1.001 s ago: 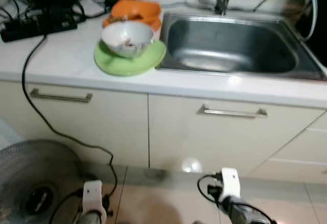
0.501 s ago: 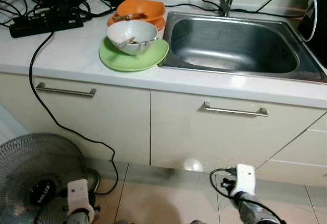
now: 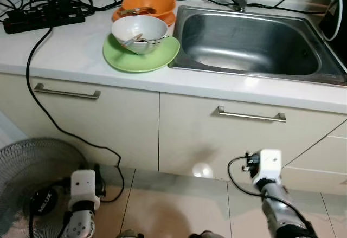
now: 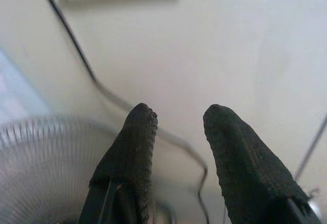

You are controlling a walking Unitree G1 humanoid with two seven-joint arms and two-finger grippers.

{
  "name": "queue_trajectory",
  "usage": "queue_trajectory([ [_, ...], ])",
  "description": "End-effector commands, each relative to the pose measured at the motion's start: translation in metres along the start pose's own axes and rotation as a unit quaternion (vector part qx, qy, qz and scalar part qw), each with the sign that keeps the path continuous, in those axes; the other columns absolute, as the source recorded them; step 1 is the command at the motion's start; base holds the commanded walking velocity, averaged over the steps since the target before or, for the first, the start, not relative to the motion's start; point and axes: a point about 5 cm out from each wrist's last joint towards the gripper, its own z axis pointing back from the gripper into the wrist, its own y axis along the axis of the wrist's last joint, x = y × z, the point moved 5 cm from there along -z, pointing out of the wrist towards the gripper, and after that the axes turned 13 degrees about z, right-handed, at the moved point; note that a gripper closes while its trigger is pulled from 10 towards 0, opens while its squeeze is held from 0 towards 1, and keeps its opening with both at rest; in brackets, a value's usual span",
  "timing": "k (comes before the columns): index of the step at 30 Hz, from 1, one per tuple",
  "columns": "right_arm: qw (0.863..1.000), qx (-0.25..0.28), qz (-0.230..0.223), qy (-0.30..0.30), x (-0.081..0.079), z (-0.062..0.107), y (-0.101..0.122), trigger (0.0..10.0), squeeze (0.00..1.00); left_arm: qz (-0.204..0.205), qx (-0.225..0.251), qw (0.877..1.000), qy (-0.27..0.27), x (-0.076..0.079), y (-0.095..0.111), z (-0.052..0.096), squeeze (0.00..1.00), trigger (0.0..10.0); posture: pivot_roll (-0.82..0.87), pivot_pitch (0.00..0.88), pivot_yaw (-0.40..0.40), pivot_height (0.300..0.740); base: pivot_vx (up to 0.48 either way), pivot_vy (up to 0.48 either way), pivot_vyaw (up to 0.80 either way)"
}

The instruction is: Kitchen organization

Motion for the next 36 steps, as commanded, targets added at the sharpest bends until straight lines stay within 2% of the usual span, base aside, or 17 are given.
queue_trajectory([
  [1, 1.000, 0.025, -0.002, -0.019, 0.008, 0.002, 0.009, 10.0, 0.00, -0.001, 0.027, 1.000, 0.000, 0.007, 0.016, -0.004, 0.00, 10.0, 0.03, 0.114, -0.051, 0.718, 0.000, 0.000, 0.00],
  [3, 0.997, 0.061, 0.022, -0.034, 0.015, 0.002, 0.025, 10.0, 0.00, 0.001, 0.065, 0.998, 0.004, 0.010, 0.040, -0.010, 0.00, 10.0, 0.02, 0.116, -0.051, 0.718, 0.000, 0.000, 0.00],
  [4, 0.997, 0.061, 0.022, -0.034, 0.015, 0.002, 0.025, 10.0, 0.00, 0.001, 0.065, 0.998, 0.004, 0.010, 0.040, -0.010, 0.00, 10.0, 0.02, 0.116, -0.051, 0.718, 0.000, 0.000, 0.00],
  [5, 0.996, 0.075, 0.032, -0.034, 0.016, 0.003, 0.031, 10.0, 0.00, 0.005, 0.078, 0.997, 0.006, 0.011, 0.048, -0.011, 0.00, 10.0, 0.02, 0.118, -0.051, 0.718, 0.000, 0.000, 0.00],
  [6, 0.995, 0.086, 0.031, -0.038, 0.018, 0.005, 0.037, 10.0, 0.00, 0.007, 0.089, 0.996, 0.007, 0.011, 0.057, -0.011, 0.00, 10.0, 0.02, 0.121, -0.053, 0.718, 0.000, 0.000, 0.00],
  [7, 0.995, 0.086, 0.031, -0.038, 0.018, 0.005, 0.037, 10.0, 0.00, 0.007, 0.089, 0.996, 0.007, 0.011, 0.057, -0.011, 0.00, 10.0, 0.02, 0.121, -0.053, 0.718, 0.000, 0.000, 0.00],
  [9, 0.993, 0.107, 0.023, -0.048, 0.022, 0.006, 0.049, 10.0, 0.00, 0.010, 0.111, 0.994, 0.008, 0.014, 0.075, -0.013, 0.00, 10.0, 0.01, 0.122, -0.050, 0.718, 0.000, 0.000, 0.00],
  [10, 0.987, 0.151, 0.014, -0.061, 0.026, 0.005, 0.079, 10.0, 0.00, 0.008, 0.142, 0.990, -0.002, 0.021, 0.099, -0.018, 0.00, 10.0, 0.00, 0.124, -0.046, 0.718, 0.000, 0.000, 0.00],
  [11, 0.987, 0.151, 0.014, -0.061, 0.026, 0.005, 0.079, 10.0, 0.00, 0.008, 0.142, 0.990, -0.002, 0.021, 0.099, -0.018, 0.00, 10.0, 0.00, 0.124, -0.046, 0.718, 0.000, 0.000, 0.00],
  [13, 0.976, 0.208, 0.022, -0.064, 0.026, 0.003, 0.122, 10.0, 0.00, -0.005, 0.170, 0.985, -0.028, 0.036, 0.124, -0.022, 0.00, 10.0, 0.00, 0.122, -0.046, 0.718, 0.000, 0.000, 0.00],
  [15, 0.972, 0.226, 0.030, -0.061, 0.024, 0.002, 0.136, 10.0, 0.00, -0.010, 0.177, 0.983, -0.037, 0.041, 0.130, -0.022, 0.00, 10.0, 0.00, 0.123, -0.047, 0.718, 0.000, 0.000, 0.00],
  [21, 0.960, 0.273, 0.002, -0.053, 0.016, 0.001, 0.181, 10.0, 0.00, -0.003, 0.197, 0.979, -0.046, 0.051, 0.154, -0.024, 0.00, 10.0, 0.00, 0.115, -0.048, 0.718, 0.000, 0.000, 0.00],
  [25, 0.961, 0.274, -0.018, -0.027, -0.002, -0.005, 0.196, 10.0, 0.00, -0.002, 0.217, 0.975, -0.049, 0.056, 0.175, -0.030, 0.00, 10.0, 0.01, 0.105, -0.050, 0.718, 0.000, 0.000, 0.00],
  [29, 0.962, 0.270, -0.045, -0.010, -0.018, -0.012, 0.203, 10.0, 0.00, -0.011, 0.226, 0.972, -0.066, 0.066, 0.185, -0.035, 0.00, 10.0, 0.03, 0.096, -0.048, 0.718, 0.000, 0.000, 0.00],
  [36, 0.963, 0.264, -0.058, 0.002, -0.029, -0.019, 0.210, 10.0, 0.00, -0.012, 0.222, 0.972, -0.080, 0.074, 0.190, -0.042, 0.00, 10.0, 0.04, 0.085, -0.049, 0.718, 0.000, 0.000, 0.00],
])
